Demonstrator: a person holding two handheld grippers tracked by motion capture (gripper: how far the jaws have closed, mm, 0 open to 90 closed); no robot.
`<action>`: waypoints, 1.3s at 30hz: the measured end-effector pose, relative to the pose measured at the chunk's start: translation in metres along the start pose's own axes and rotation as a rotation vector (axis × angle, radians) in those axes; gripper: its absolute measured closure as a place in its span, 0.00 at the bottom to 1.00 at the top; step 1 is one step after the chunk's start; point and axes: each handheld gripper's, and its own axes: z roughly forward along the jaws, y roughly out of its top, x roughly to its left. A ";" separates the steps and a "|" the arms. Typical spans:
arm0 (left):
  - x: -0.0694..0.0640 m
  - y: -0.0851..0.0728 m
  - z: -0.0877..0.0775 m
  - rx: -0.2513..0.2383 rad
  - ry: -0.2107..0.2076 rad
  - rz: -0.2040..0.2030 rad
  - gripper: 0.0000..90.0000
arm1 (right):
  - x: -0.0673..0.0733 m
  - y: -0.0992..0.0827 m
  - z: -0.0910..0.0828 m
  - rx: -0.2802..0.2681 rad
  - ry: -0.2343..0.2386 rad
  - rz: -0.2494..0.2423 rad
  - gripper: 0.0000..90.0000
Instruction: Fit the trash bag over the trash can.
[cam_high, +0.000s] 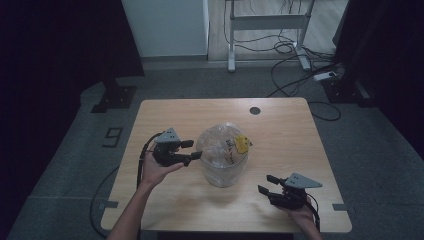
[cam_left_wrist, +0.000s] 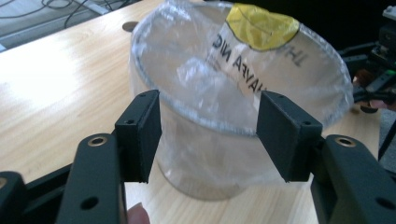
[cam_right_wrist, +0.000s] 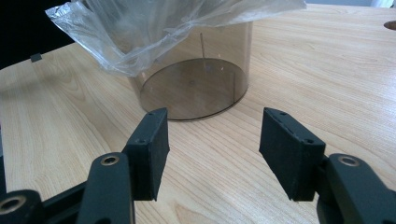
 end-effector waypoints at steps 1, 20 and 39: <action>0.000 -0.003 -0.002 -0.001 0.003 -0.004 0.44 | 0.000 0.000 0.000 0.001 0.000 0.000 0.47; -0.001 -0.060 -0.009 0.038 0.046 -0.036 0.44 | -0.003 -0.005 0.002 0.031 -0.023 -0.002 0.46; 0.003 -0.084 -0.001 0.079 0.051 -0.077 0.44 | -0.005 -0.006 0.001 0.034 -0.039 0.002 0.46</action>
